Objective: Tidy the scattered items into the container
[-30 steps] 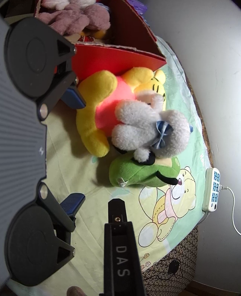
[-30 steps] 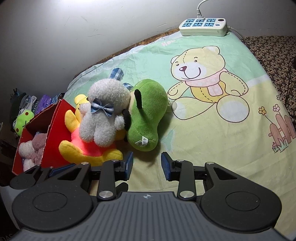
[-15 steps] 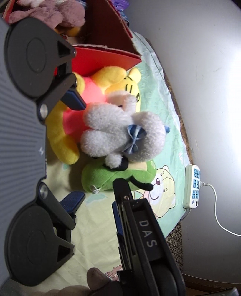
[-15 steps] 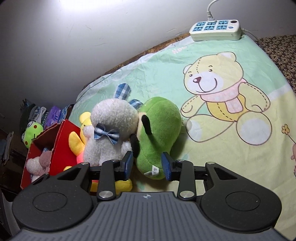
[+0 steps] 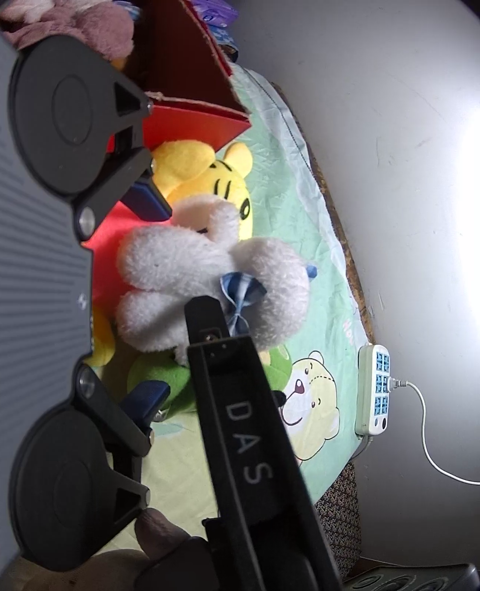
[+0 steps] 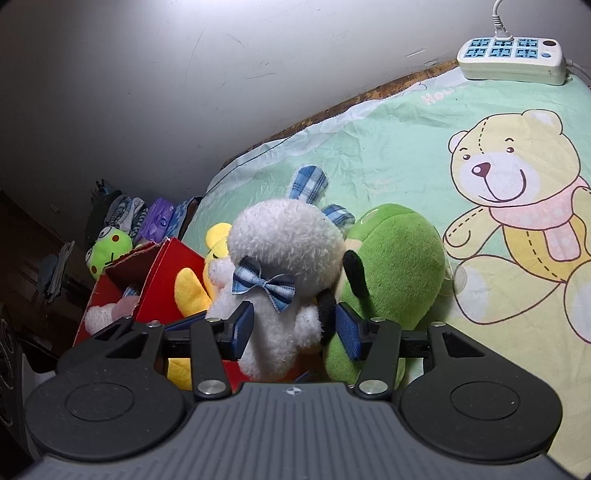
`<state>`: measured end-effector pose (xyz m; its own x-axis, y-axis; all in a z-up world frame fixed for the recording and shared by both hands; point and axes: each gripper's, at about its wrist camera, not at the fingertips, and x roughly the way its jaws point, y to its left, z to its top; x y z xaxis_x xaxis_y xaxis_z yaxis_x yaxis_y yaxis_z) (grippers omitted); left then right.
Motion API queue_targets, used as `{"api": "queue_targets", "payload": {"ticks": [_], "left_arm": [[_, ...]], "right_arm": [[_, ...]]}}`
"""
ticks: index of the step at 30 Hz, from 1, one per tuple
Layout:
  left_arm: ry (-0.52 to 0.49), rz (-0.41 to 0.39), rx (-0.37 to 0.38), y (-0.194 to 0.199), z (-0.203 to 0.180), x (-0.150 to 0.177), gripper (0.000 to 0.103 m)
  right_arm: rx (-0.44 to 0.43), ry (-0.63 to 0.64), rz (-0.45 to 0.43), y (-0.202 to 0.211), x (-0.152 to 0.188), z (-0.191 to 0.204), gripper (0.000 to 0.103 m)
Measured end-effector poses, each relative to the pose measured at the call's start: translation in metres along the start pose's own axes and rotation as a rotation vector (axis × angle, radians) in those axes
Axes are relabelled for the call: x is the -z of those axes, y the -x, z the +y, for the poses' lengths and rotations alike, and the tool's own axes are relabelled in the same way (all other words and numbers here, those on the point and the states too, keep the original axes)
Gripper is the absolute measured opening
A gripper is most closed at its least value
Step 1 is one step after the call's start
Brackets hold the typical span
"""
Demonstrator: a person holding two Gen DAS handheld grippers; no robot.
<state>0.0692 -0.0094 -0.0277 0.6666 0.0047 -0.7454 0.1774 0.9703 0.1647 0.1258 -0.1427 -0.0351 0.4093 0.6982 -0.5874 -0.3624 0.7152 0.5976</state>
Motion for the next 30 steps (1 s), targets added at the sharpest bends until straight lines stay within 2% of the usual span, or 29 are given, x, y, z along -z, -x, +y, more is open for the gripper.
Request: {"api": "queue_targets", "payload": {"ticks": [3,5,10,14,16,21,30], "left_arm": [[0.009,0.001,0.012,-0.002,0.003,-0.001,0.088],[0.014,0.003,0.016,-0.005,0.004,-0.001,0.085],[-0.004,0.001,-0.005,-0.01,0.005,-0.001,0.077],[0.001,-0.001,0.002,-0.009,0.006,-0.002,0.075],[0.002,-0.007,0.017,-0.006,0.004,-0.003,0.075],[-0.014,-0.019,0.056,0.01,-0.008,0.001,0.075],[-0.091,0.018,0.178,0.04,-0.037,0.035,0.075]], "right_arm": [[-0.036,0.04,0.022,-0.002,0.001,0.005,0.055],[-0.023,0.048,0.026,-0.006,0.0,0.006,0.055],[-0.056,-0.022,0.029,-0.018,-0.002,-0.007,0.057],[-0.07,-0.03,0.039,-0.02,-0.001,-0.007,0.049],[-0.063,-0.023,0.029,-0.014,-0.001,-0.005,0.045],[-0.05,-0.028,0.028,0.004,0.005,-0.006,0.044],[0.008,-0.019,0.054,0.045,0.037,-0.001,0.049]]}}
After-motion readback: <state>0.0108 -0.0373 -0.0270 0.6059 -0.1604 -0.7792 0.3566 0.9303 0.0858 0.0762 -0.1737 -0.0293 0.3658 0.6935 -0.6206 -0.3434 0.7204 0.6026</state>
